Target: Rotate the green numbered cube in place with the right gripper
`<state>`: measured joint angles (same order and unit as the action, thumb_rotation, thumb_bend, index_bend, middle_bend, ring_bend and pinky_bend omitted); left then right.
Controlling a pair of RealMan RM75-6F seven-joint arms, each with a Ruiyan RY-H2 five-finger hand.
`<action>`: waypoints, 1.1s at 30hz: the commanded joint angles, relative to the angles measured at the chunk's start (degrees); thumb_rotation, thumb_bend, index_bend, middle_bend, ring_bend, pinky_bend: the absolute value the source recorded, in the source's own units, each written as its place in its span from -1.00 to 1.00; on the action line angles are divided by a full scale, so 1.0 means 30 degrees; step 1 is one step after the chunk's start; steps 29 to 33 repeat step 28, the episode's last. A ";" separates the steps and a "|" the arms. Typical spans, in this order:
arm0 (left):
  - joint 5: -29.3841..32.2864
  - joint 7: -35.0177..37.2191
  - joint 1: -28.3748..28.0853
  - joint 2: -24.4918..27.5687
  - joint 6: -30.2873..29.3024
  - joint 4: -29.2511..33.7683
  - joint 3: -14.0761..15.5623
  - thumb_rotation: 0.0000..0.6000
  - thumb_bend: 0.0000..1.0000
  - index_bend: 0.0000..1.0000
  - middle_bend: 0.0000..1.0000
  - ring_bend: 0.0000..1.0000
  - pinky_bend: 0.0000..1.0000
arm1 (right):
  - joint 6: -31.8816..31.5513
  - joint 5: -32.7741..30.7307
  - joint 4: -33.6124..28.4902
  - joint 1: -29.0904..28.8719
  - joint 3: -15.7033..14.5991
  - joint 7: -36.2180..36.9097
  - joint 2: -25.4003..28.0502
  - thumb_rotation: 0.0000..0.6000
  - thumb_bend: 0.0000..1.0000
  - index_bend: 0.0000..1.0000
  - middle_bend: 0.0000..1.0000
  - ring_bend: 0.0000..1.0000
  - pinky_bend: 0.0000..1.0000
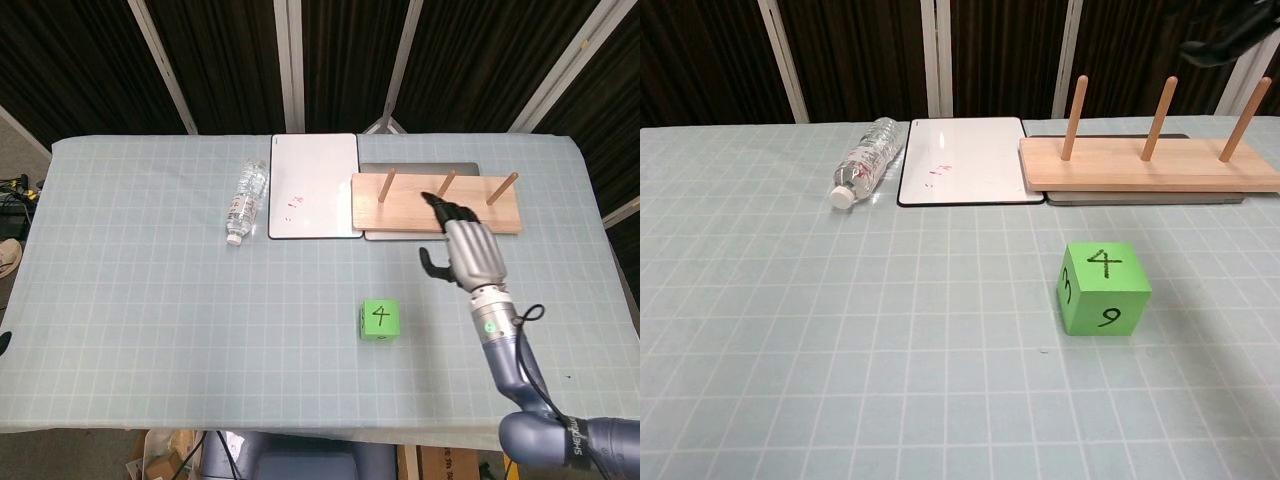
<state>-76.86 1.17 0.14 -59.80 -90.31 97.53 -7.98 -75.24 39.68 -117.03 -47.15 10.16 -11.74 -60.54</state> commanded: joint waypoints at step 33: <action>-0.0881 -0.0383 0.0024 -0.0178 -0.0246 -0.0083 0.0376 1.00 -0.39 -0.78 -1.00 -1.00 -1.00 | -0.7357 1.7132 0.7319 1.2237 -0.7212 0.2011 -0.0702 1.00 -0.12 -0.81 -0.72 -0.80 -0.90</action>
